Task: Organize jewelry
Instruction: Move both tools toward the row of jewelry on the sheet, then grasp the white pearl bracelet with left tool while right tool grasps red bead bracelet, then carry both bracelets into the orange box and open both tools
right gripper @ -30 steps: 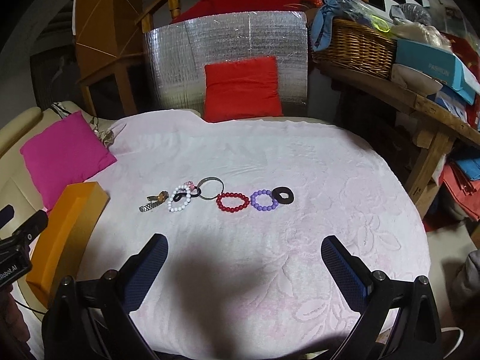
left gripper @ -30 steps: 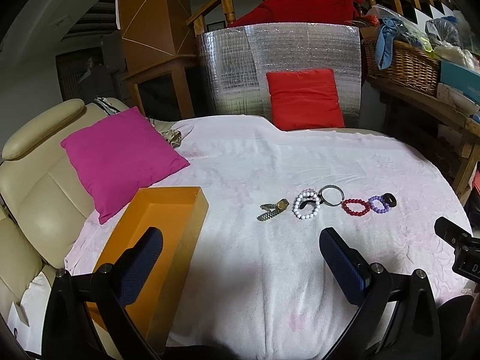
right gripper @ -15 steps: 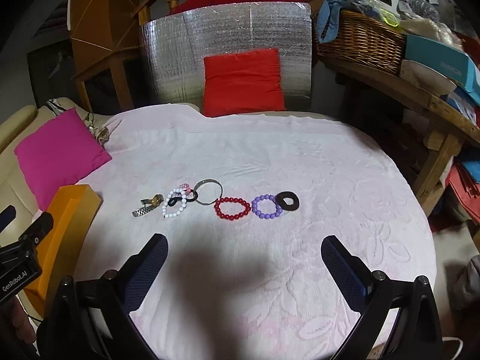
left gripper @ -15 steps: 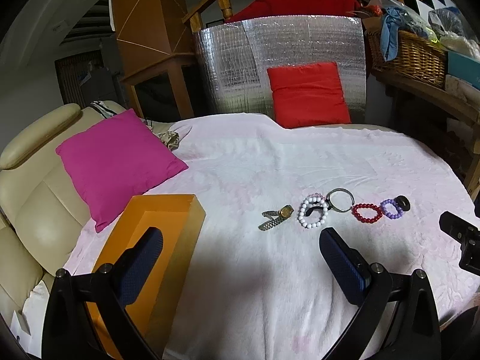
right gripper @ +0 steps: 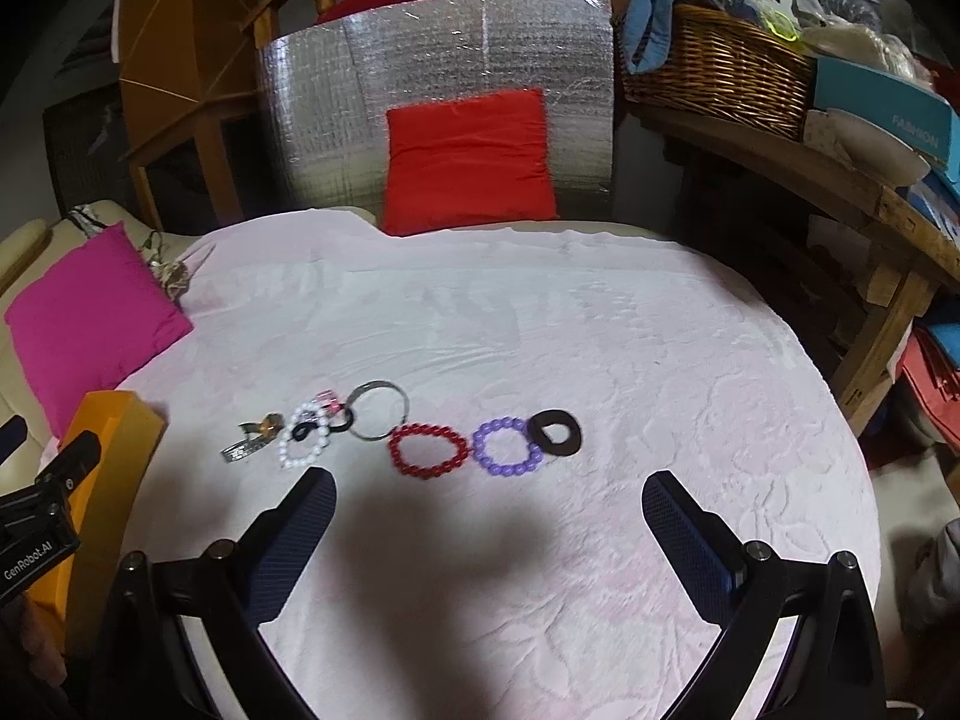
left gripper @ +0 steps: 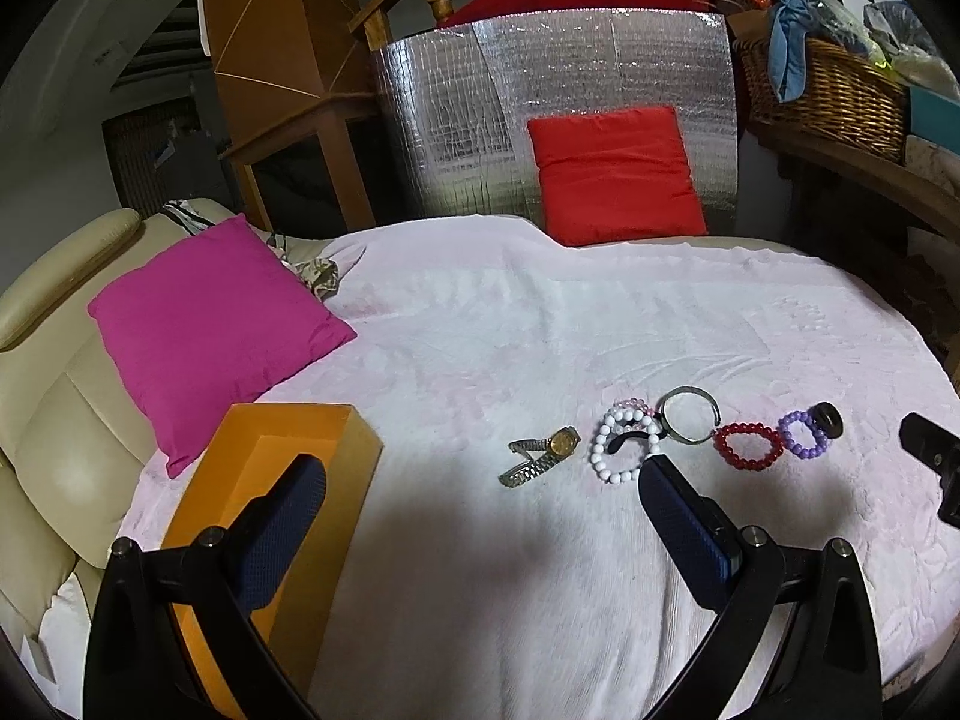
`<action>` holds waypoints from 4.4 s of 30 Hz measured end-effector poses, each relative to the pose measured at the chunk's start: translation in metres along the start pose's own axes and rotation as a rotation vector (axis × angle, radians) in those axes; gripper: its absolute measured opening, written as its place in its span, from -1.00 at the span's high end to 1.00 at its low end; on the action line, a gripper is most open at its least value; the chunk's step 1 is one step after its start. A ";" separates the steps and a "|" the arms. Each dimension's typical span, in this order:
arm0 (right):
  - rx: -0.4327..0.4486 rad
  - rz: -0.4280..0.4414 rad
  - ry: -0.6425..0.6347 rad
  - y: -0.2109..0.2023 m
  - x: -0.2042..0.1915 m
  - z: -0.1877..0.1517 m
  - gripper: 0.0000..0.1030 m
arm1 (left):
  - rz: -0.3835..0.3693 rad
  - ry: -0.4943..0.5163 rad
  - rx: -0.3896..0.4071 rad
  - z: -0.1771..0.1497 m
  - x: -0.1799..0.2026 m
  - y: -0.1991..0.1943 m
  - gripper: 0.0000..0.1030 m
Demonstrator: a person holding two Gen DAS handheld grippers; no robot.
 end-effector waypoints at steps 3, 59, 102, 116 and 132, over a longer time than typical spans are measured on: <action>-0.014 -0.016 0.013 0.015 0.012 0.003 -1.00 | 0.001 0.003 -0.015 0.001 0.005 0.015 -1.00; -0.346 0.400 0.401 0.152 0.041 -0.002 -0.54 | -0.386 0.034 -0.324 -0.035 0.089 0.189 0.08; -0.087 0.262 0.175 0.123 -0.038 0.014 0.80 | -0.388 -0.144 -0.145 -0.017 -0.030 0.102 0.81; -0.040 0.511 0.150 0.059 -0.114 0.027 0.79 | -0.238 -0.186 -0.049 -0.017 -0.113 0.018 0.81; -0.183 0.748 -0.147 0.020 -0.403 -0.006 0.79 | -0.038 -0.350 -0.288 -0.156 -0.261 0.032 0.81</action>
Point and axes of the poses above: each gripper's, at about its wrist camera, not at the fingertips, and y roughly the way its jaws point, x to its right, z to its top, the point moved 5 cm from there along y, roughly the way its jaws point, and after that the axes turned 4 degrees about -z, right-handed, at the moved point
